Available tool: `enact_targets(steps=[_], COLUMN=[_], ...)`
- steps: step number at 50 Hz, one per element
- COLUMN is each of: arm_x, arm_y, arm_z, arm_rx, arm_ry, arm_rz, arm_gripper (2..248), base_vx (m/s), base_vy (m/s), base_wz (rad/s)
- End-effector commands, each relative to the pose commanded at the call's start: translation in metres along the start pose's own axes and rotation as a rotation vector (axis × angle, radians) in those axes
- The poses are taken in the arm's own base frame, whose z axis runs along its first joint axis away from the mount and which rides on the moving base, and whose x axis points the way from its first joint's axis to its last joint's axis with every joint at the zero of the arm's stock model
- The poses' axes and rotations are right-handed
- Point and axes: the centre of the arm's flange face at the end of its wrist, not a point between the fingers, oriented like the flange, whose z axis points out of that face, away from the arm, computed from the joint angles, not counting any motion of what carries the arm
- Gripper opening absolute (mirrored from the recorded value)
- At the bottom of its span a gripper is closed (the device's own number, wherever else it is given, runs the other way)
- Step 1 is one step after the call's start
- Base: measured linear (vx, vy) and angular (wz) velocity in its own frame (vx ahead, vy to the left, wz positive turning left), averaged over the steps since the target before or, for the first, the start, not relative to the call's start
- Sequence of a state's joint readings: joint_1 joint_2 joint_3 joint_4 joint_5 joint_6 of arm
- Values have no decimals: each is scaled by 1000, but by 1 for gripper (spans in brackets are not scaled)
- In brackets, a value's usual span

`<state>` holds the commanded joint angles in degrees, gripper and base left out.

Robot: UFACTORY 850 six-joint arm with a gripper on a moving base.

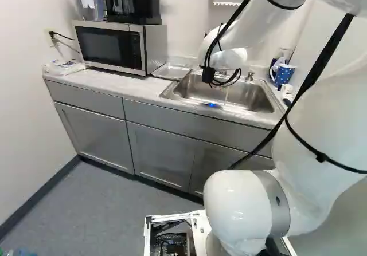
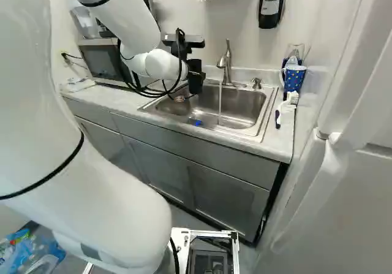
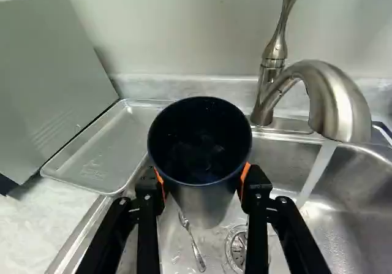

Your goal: Rinse the cup and place it in the tray

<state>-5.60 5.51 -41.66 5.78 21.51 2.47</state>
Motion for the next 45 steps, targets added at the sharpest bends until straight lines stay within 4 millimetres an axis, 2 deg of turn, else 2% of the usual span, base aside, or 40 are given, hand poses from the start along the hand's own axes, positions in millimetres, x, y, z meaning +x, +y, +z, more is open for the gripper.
enact_targets(steps=[45], arm_x=[0], arm_y=[0], arm_z=[0], arm_rx=[0], arm_ry=[0], arm_rz=[461], arm_gripper=[126], base_vx=[0], base_vy=[0], base_wz=[0])
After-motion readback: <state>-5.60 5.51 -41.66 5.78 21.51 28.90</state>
